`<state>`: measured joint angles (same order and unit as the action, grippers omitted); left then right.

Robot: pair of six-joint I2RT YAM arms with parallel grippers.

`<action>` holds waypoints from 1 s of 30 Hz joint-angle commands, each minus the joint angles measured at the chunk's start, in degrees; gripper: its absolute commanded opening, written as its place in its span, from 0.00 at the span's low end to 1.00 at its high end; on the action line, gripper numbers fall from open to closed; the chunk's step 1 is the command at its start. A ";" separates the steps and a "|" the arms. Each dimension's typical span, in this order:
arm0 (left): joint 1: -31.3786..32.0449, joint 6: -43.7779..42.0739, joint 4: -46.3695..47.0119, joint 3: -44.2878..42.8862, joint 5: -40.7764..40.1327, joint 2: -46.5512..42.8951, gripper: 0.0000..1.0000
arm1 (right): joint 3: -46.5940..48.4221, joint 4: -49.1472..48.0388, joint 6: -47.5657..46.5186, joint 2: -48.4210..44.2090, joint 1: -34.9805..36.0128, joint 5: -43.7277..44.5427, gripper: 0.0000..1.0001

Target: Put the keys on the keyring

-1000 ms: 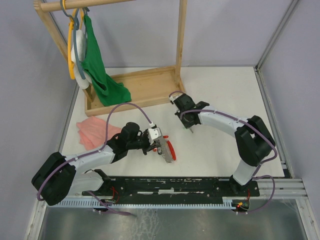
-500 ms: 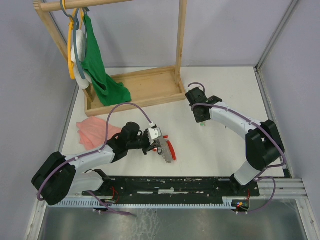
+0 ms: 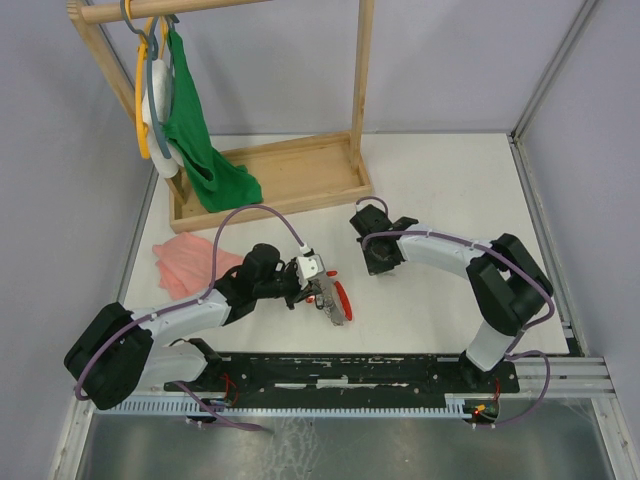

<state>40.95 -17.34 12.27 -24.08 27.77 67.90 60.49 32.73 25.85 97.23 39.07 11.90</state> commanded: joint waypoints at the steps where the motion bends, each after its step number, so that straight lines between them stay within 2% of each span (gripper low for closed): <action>1: -0.18 -1.72 1.59 -2.60 2.03 -0.21 0.03 | 1.15 -3.00 2.51 2.01 1.89 -2.18 0.07; 9: -0.19 -1.73 1.79 -2.59 1.76 -0.31 0.03 | 1.85 -1.89 0.00 -0.62 2.40 -2.86 0.29; 15: -0.18 -1.90 1.70 -2.53 1.39 -0.86 0.03 | 0.73 -1.70 -4.08 -2.64 3.19 -0.09 0.37; 20: -0.26 -1.84 1.70 -2.51 1.49 -0.93 0.03 | 1.62 -0.47 -6.54 -1.78 5.07 2.94 0.39; 30: -0.28 -1.75 1.66 -2.63 2.00 -0.43 0.03 | 2.86 0.49 -6.95 2.08 8.31 8.47 0.33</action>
<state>40.95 -17.34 12.27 -24.08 27.79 67.90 60.64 32.42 19.57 97.25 46.37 15.79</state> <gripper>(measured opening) 0.044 0.341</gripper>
